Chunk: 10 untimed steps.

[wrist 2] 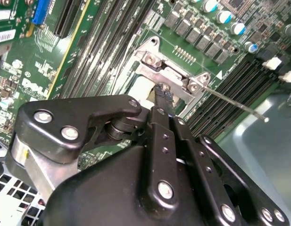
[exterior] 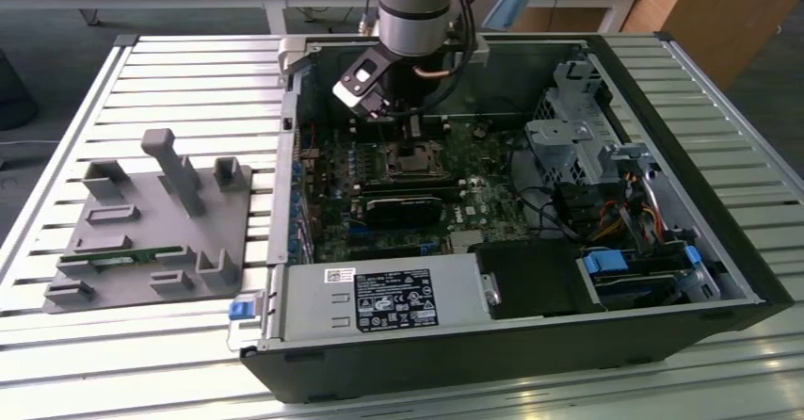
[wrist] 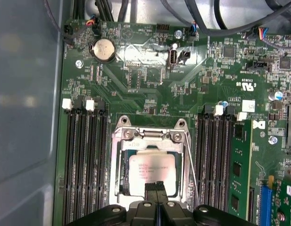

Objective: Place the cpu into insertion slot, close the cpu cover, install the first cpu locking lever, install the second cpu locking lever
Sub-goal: 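Close the cpu cover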

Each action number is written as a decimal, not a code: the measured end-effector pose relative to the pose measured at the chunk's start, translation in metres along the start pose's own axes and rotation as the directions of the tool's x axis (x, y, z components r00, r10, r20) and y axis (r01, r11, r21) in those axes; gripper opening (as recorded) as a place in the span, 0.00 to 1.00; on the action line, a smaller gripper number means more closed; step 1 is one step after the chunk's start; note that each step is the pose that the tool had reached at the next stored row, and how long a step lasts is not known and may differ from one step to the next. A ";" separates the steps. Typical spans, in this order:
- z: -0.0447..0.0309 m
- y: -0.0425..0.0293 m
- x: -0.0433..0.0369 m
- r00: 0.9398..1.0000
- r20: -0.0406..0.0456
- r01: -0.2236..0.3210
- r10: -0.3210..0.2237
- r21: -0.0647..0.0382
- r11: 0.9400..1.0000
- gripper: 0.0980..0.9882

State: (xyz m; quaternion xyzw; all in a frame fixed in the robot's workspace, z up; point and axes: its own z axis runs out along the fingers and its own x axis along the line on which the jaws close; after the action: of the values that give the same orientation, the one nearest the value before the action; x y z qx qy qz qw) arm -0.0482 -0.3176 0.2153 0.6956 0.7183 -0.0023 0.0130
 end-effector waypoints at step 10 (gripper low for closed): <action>0.0047 -0.0063 0.0003 1.000 0.000 0.000 0.000 0.000 1.000 0.01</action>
State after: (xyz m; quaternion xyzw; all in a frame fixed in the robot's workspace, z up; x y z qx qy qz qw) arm -0.0545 -0.3176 0.2105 0.6956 0.7183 -0.0023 0.0131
